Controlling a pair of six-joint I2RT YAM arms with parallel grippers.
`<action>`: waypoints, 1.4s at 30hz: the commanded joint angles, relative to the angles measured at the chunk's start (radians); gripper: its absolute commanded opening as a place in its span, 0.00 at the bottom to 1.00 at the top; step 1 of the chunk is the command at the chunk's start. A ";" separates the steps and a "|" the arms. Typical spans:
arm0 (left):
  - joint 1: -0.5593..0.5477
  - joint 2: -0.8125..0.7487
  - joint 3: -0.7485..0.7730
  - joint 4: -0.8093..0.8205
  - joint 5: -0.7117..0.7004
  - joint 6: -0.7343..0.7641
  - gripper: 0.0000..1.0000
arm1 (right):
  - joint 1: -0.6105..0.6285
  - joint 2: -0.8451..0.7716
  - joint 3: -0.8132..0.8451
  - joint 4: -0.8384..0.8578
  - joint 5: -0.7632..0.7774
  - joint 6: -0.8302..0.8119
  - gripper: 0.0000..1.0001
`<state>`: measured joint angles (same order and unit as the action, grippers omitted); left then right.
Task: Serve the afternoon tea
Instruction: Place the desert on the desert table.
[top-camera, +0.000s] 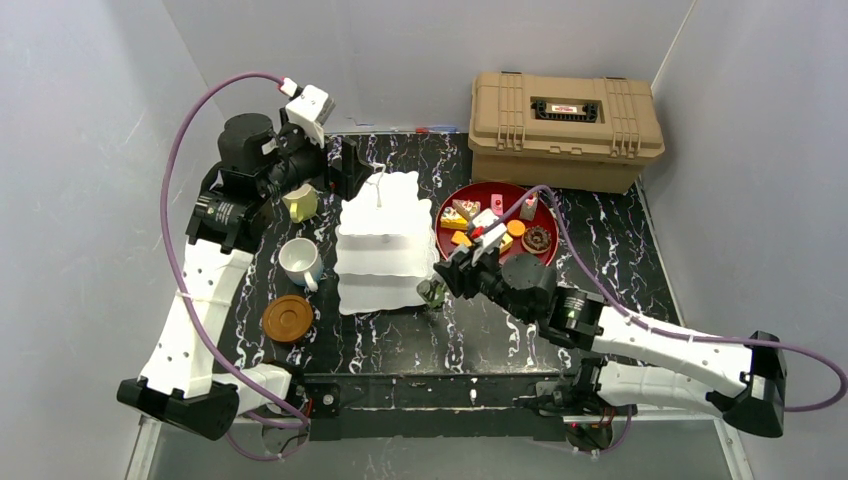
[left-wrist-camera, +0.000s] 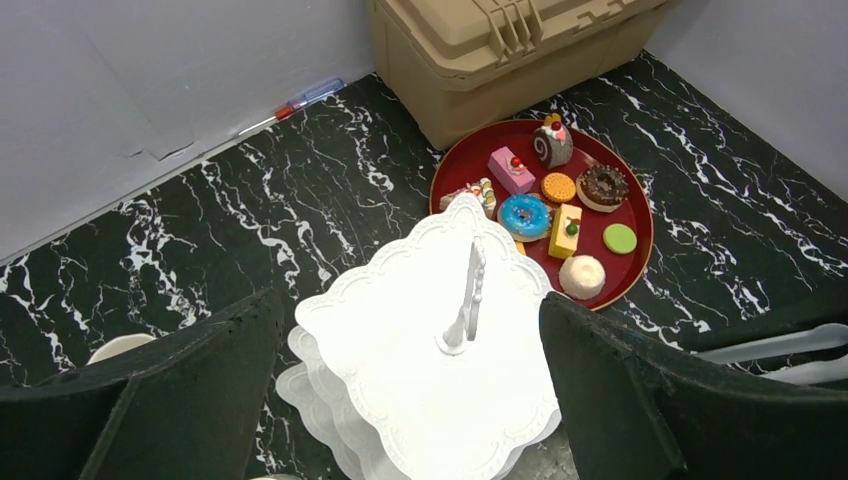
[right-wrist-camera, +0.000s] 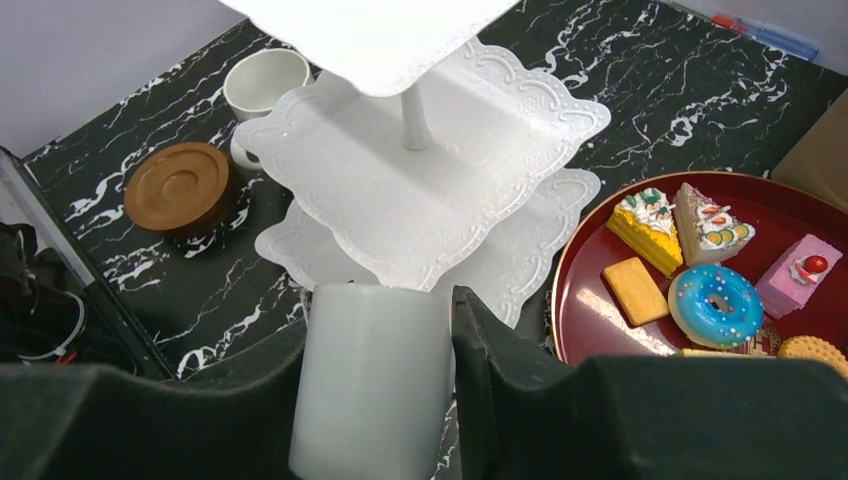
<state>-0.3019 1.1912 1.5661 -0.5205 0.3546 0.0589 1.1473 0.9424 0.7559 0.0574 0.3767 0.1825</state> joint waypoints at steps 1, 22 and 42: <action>0.006 -0.034 -0.002 0.014 0.012 0.000 0.98 | 0.092 0.025 -0.002 0.170 0.160 -0.016 0.15; 0.006 -0.056 -0.036 0.025 0.029 0.009 0.98 | 0.350 0.471 0.084 0.749 0.415 -0.179 0.14; 0.006 -0.068 -0.075 0.033 0.039 0.013 0.98 | 0.373 0.712 0.112 1.131 0.461 -0.393 0.13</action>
<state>-0.3019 1.1488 1.4967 -0.5007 0.3740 0.0631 1.5097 1.6386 0.8070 0.9989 0.8024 -0.1471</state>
